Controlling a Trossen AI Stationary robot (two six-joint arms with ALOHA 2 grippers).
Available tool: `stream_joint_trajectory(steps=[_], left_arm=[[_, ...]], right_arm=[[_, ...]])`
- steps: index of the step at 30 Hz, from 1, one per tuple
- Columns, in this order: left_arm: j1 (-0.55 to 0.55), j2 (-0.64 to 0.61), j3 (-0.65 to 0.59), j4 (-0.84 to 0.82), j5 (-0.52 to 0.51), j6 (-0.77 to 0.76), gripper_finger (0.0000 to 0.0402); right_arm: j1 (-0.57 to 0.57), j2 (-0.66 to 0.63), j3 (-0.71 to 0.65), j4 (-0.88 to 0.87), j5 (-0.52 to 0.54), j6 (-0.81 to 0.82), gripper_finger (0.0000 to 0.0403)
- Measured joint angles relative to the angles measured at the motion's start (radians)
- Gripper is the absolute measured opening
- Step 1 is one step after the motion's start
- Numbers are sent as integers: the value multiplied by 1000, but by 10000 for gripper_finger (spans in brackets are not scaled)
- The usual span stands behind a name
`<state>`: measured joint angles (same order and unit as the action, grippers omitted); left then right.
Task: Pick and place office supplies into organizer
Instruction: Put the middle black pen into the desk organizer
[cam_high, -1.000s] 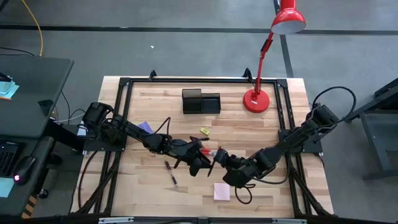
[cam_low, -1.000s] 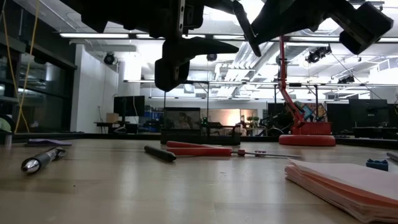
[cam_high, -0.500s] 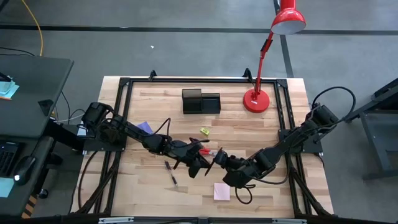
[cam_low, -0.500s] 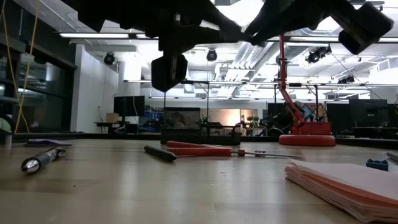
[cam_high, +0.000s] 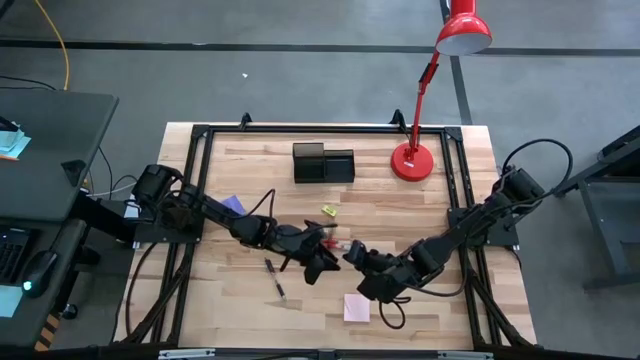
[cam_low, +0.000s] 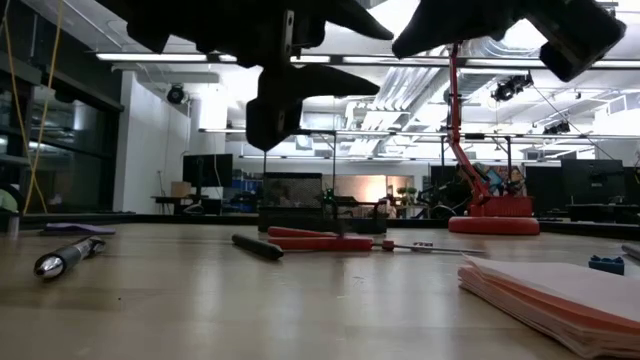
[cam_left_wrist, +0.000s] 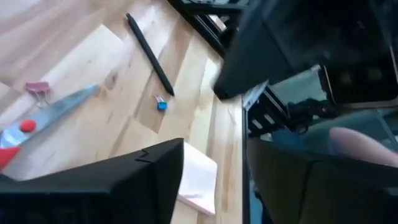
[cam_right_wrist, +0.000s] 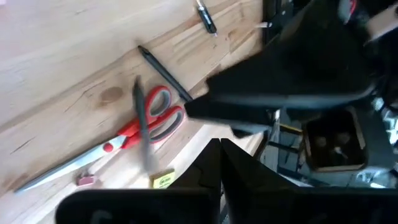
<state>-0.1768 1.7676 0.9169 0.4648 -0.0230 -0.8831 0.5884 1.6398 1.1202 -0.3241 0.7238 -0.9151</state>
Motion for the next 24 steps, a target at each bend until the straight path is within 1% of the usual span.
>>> stream_joint_trajectory(steps=[2, 3, 4, 7, 8, 10, 12, 14, 17, 20, 22, 24], left_arm=[[0, 0, 0, -13, 38, 16, 186], [0, 0, 0, -28, 53, 35, 190], [0, 0, 0, -47, 56, 54, 194], [0, 0, 0, -109, 55, 79, 200], [0, 0, 0, -126, 53, 87, 202], [0, 0, 0, -158, 25, 115, 202], [-11, 0, 0, -183, -23, 127, 199], [-14, -4, 0, -196, -71, 155, 195], [-21, -9, 0, -212, -130, 181, 187], [-20, -9, 0, -232, -135, 198, 179], [-20, -9, 0, -252, -123, 192, 175], [-20, -9, 0, -254, -89, 186, 173]], right_arm=[[0, 0, 0, -31, -3, 64, 2], [0, 0, 0, -60, -23, 111, 1], [-3, 0, 0, -85, -60, 172, 1], [-40, 0, 0, -144, -239, 344, 12], [-55, 0, -1, -156, -277, 390, 17], [-80, 0, -1, -160, -310, 457, 27], [-103, 0, -1, -181, -326, 513, 41], [-123, 0, -1, -209, -368, 572, 60], [-152, 0, -1, -273, -472, 670, 91], [-170, 0, -1, -310, -556, 748, 120], [-170, 0, -1, -363, -574, 789, 132], [-157, 0, -1, -445, -575, 819, 139]])
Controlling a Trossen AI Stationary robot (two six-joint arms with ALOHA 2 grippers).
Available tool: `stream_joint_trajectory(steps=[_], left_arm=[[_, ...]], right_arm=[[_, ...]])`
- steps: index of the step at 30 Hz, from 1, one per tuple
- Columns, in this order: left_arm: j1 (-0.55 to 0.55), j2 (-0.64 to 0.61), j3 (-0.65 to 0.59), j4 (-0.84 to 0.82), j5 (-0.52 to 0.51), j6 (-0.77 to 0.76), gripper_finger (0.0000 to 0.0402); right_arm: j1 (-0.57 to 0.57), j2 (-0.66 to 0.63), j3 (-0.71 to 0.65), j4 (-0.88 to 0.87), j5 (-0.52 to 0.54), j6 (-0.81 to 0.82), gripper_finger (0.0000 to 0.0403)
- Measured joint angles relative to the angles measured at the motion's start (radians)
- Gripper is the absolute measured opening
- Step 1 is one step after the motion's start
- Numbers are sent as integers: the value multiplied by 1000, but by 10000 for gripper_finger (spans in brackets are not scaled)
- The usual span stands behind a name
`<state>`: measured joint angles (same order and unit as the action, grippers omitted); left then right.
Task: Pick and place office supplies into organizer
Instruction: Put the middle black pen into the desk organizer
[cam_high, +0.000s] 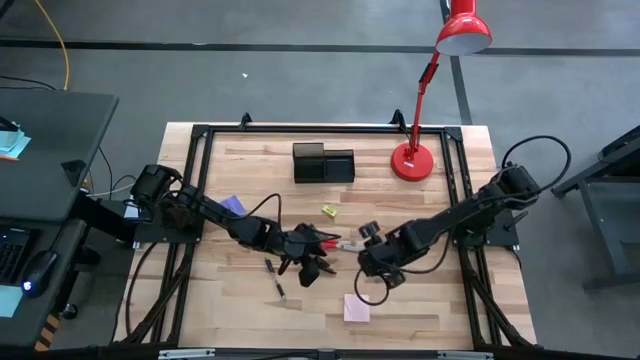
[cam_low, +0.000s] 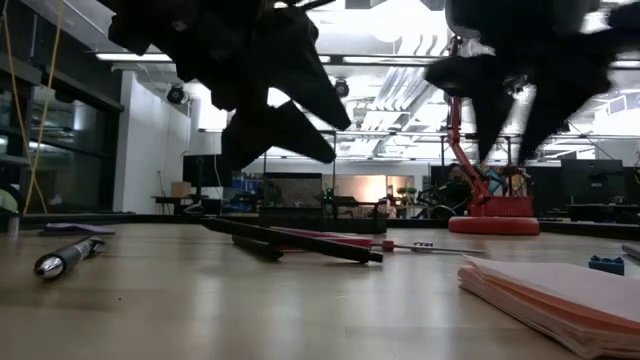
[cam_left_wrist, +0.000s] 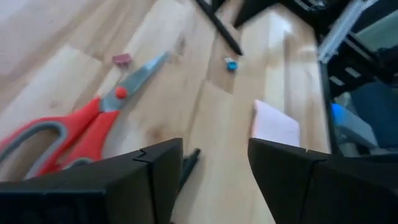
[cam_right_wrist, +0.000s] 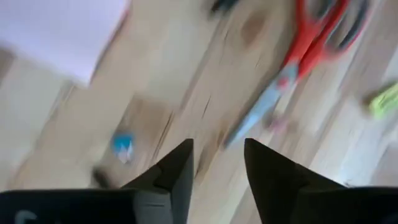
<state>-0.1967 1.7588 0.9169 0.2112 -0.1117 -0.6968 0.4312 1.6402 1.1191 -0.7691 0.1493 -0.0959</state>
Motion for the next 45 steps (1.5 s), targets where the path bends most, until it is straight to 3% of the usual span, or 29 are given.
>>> stream_joint_trajectory(steps=[3, 8, 13, 16, 24, 27, 33, 45], left_arm=[[-6, 0, 0, 12, 6, -3, 173], [-7, 0, 0, 35, 2, 13, 173], [-6, 0, 0, 39, 1, 16, 170], [-6, 0, 0, 29, -8, 21, 171], [-6, 0, 0, -30, -61, 45, 170], [-6, -10, 0, -78, -80, 42, 167], [-15, -61, 0, -145, -104, 56, 166], [-157, -196, -26, -145, -314, 143, 166]], right_arm=[[22, 0, -11, -124, -5, 23, 142], [49, 0, -95, -93, -56, 54, 142], [87, 1, -119, -121, 52, 65, 142], [96, 1, -114, 0, 103, 39, 142], [22, 1, -113, 288, 86, -20, 143], [-35, 1, -113, 385, 34, -2, 143], [-115, 12, -113, 444, -71, 10, 143], [-182, 116, -113, 551, -136, 36, 143]])
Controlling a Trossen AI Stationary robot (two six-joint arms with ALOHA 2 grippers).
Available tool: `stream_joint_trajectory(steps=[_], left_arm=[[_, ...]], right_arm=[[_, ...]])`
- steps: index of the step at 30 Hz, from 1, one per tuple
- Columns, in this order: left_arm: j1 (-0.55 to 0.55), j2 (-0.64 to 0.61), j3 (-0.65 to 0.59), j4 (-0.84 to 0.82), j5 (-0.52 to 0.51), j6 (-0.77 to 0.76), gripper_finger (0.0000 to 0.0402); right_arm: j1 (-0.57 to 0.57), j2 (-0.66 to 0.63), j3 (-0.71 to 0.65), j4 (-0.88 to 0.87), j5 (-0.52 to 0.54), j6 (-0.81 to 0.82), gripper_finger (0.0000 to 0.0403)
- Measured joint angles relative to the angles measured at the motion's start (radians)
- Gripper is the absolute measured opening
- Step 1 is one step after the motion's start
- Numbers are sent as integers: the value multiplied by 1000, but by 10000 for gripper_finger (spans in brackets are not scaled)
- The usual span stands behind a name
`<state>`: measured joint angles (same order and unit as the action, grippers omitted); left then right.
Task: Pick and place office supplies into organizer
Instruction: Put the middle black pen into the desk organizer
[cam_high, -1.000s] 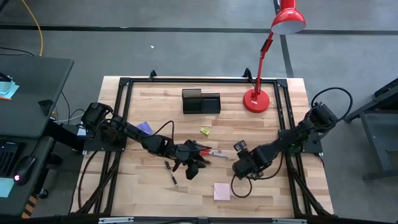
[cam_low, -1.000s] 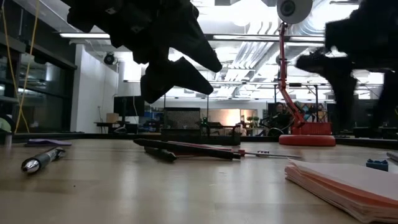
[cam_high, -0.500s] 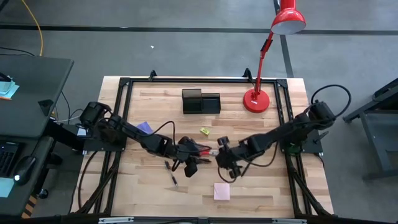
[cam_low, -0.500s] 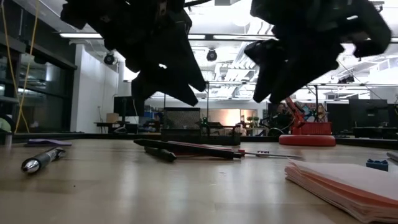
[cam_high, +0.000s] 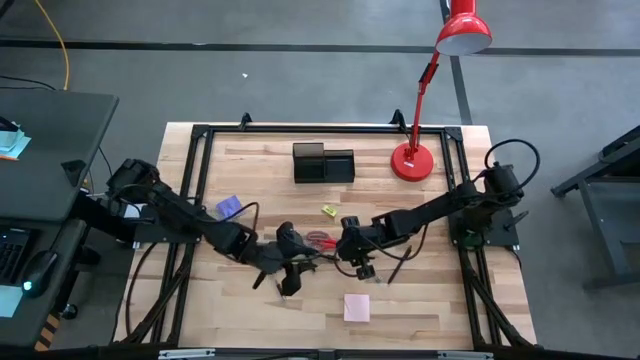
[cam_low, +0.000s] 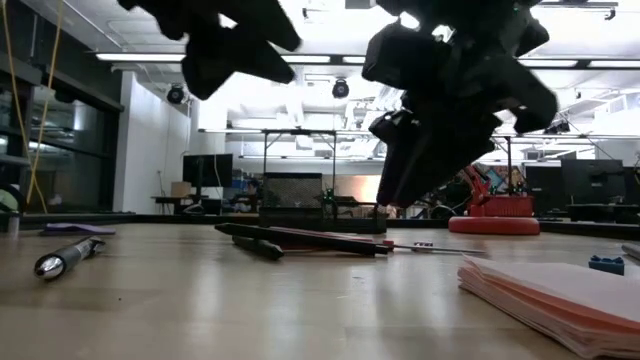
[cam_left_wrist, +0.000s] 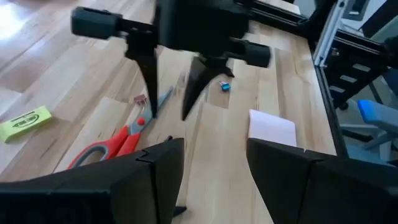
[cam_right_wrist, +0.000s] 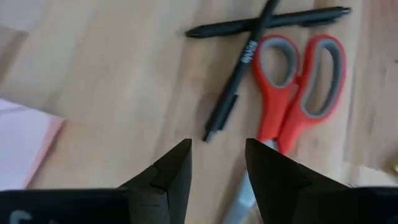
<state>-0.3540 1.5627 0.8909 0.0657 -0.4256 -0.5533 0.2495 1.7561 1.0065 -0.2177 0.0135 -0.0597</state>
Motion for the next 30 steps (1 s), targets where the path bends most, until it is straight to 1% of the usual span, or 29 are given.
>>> stream_joint_trajectory(steps=[1, 3, 6, 9, 11, 15, 17, 19, 22, 24, 27, 30], left_arm=[[-12, -13, -16, 10, -16, 0, 166], [-33, -37, -70, 79, -57, 10, 166], [-54, -82, -192, 241, -80, 22, 166], [-61, -140, -299, 460, -49, 51, 166], [-68, -178, -346, 536, -37, 90, 166], [-82, -218, -405, 599, -52, 106, 166], [-82, -220, -410, 641, -54, 126, 166], [-81, -220, -410, 645, -55, 131, 166], [-80, -220, -410, 642, -56, 130, 166], [-87, -220, -410, 642, -50, 127, 166], [-97, -219, -410, 642, -41, 127, 166], [-109, -219, -410, 642, -39, 134, 166]], right_arm=[[-3, 0, 0, 6, 5, 0, 143], [-8, 0, 0, 26, 3, -1, 143], [-9, 0, 20, 28, -6, -12, 143], [-9, 0, 55, 28, -27, -12, 143], [-9, 0, 78, 14, -55, 5, 143], [-9, 35, 100, -12, -73, 20, 142], [-9, 73, 112, -13, -75, 37, 142], [-9, 120, 140, -32, -72, 45, 142], [-13, 186, 206, -126, -45, 33, 142], [-13, 209, 248, -170, -5, 15, 142], [-12, 228, 288, -192, 36, -24, 142], [-12, 237, 307, -198, 39, -28, 142]])
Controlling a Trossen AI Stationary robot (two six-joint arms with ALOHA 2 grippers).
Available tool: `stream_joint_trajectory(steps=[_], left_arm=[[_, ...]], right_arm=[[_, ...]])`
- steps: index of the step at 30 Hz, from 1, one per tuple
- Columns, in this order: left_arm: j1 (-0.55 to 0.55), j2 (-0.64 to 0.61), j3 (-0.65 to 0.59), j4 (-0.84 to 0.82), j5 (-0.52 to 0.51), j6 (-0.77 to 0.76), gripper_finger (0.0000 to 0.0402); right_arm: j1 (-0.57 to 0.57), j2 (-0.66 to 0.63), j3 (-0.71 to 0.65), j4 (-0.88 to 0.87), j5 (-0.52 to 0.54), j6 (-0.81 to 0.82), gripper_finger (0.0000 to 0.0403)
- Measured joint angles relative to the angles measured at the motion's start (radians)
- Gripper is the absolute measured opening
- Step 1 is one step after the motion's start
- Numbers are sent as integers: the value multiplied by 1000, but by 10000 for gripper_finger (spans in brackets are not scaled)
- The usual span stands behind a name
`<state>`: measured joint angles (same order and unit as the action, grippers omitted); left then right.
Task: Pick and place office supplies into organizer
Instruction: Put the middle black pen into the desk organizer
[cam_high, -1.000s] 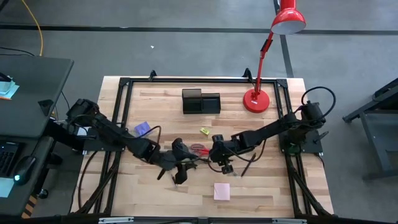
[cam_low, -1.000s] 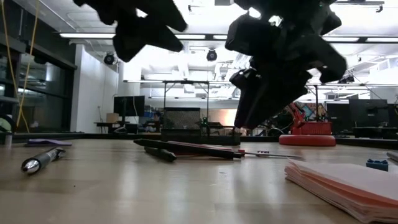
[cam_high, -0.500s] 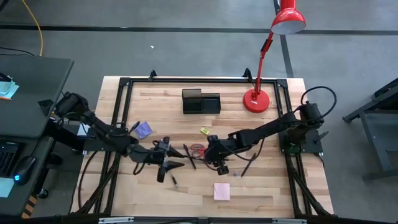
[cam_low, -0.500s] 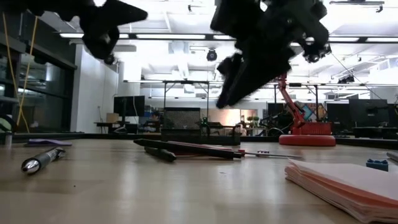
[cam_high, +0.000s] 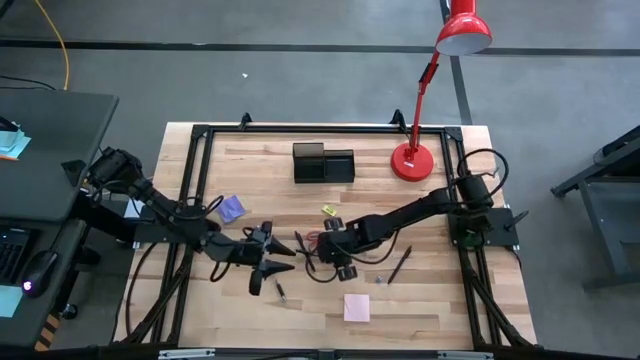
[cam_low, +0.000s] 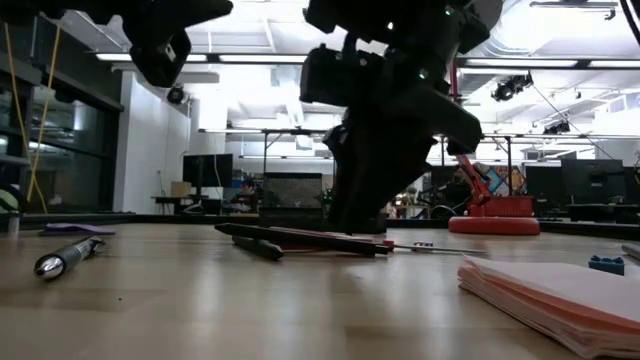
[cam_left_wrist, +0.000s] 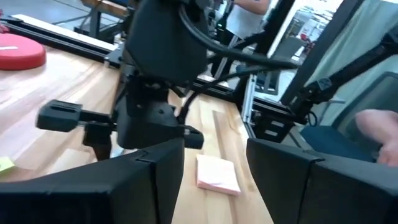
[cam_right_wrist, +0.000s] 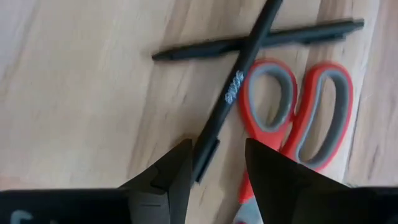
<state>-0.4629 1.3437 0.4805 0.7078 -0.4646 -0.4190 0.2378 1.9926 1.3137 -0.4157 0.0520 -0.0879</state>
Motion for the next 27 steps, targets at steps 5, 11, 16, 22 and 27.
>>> stream_joint_trajectory(steps=[5, 11, 16, 22, 27], left_arm=[[-3, 0, 0, 3, 1, 5, 166], [-2, 1, 0, 5, 1, 5, 166], [-2, 1, 0, 6, 1, 5, 166], [-2, 1, 0, 7, 1, 7, 166], [-2, 1, 0, 8, 1, 6, 166]], right_arm=[[-22, -1, -9, -5, -10, 22, 143], [-41, 6, -19, 14, -45, 53, 142], [-41, 19, -18, 15, -66, 62, 142], [-41, 16, -19, 12, -63, 67, 142], [-42, 25, -21, -4, -57, 56, 141]])
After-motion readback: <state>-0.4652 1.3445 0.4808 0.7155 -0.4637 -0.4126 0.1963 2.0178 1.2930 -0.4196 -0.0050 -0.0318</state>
